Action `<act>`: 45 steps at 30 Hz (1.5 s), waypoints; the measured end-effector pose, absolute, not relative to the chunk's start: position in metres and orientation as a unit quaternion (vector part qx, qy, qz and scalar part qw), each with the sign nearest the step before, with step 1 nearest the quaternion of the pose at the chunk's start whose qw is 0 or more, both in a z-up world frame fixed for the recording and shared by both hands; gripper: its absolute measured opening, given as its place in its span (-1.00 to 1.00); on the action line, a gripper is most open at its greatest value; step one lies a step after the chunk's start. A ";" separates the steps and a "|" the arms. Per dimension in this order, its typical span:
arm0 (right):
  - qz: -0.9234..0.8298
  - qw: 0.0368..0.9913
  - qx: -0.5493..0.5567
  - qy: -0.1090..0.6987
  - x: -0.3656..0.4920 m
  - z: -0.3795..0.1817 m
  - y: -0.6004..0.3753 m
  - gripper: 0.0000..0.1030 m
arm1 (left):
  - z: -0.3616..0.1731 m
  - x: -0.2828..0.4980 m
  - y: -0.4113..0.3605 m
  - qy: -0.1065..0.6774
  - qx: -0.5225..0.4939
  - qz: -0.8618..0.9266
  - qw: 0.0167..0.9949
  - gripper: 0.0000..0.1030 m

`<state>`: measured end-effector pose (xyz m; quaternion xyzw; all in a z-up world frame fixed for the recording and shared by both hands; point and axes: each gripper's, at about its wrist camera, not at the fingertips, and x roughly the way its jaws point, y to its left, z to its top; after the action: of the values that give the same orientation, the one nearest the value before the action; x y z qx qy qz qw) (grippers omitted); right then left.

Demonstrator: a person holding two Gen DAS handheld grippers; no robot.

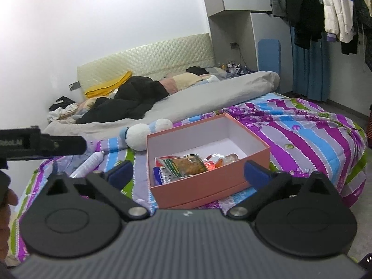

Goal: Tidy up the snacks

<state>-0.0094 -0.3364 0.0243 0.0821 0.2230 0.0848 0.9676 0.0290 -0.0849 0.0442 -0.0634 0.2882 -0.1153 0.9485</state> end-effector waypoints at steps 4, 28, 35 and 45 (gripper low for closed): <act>0.082 0.968 0.079 0.224 -0.012 0.022 -0.336 1.00 | 0.045 0.032 -0.085 0.293 -0.062 -0.108 0.948 1.00; 0.078 0.967 0.085 0.227 -0.011 0.022 -0.338 1.00 | 0.043 0.037 -0.091 0.298 -0.052 -0.106 0.947 1.00; 0.076 0.966 0.086 0.232 -0.010 0.020 -0.339 1.00 | 0.041 0.037 -0.089 0.297 -0.053 -0.107 0.947 1.00; 0.079 0.966 0.091 0.230 -0.011 0.022 -0.339 1.00 | 0.038 0.037 -0.088 0.298 -0.052 -0.104 0.948 1.00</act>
<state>-0.0105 -0.3388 0.0219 0.0906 0.2302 0.0789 0.9657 0.0366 -0.0880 0.0385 -0.0524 0.2976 -0.1038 0.9476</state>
